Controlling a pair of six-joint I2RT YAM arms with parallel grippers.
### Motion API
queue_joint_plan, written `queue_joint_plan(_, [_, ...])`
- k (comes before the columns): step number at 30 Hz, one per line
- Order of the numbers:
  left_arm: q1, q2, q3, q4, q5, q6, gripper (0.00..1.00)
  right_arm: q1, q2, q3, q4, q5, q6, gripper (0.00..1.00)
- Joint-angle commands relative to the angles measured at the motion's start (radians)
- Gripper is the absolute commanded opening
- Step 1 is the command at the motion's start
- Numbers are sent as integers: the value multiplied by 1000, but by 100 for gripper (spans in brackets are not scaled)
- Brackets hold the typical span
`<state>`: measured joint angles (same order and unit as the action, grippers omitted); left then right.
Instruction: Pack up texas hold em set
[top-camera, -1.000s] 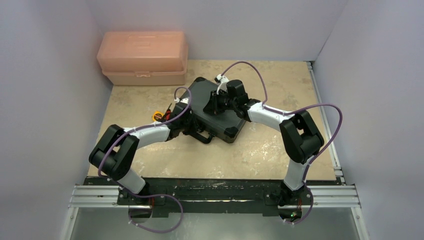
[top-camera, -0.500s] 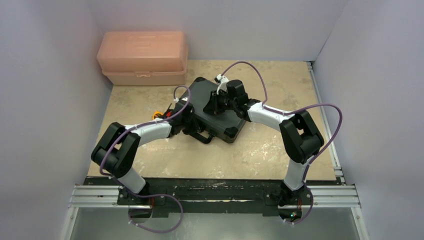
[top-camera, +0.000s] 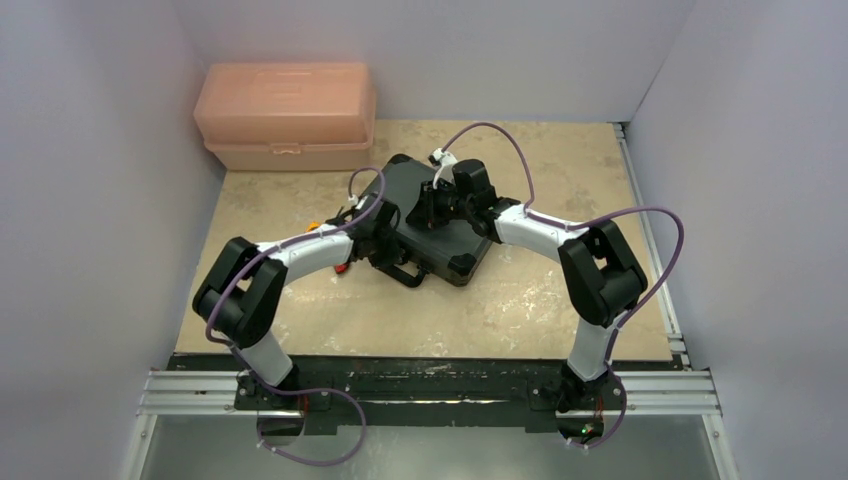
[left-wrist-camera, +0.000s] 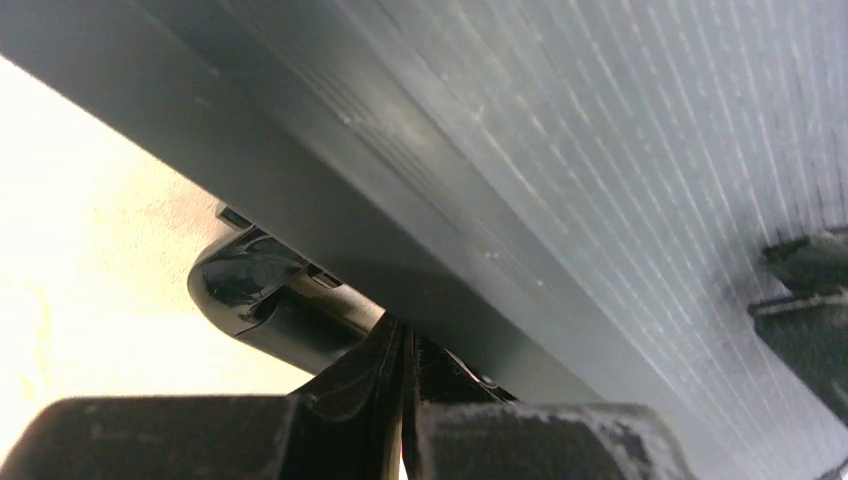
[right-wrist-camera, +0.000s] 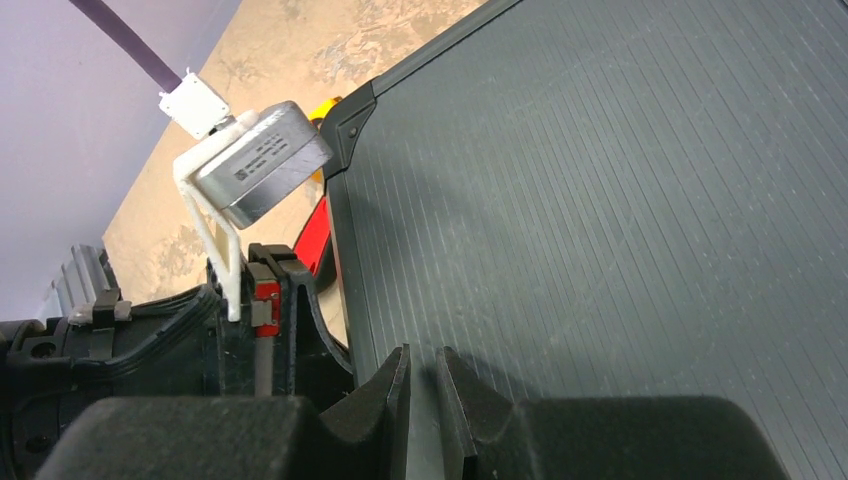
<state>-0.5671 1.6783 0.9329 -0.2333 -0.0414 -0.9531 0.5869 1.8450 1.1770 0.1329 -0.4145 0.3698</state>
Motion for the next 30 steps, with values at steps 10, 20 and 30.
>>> queue_joint_plan(10, [-45, 201, 203, -35, -225, -166, 0, 17, 114, -86, -355, 36, -36, 21])
queue_joint_plan(20, [-54, -41, 44, 76, -291, -77, 0, 16, 98, -74, -364, 38, -37, 21])
queue_joint_plan(30, [-53, -186, -62, 87, -329, -58, 2, 17, 34, -26, -405, 64, -28, 24])
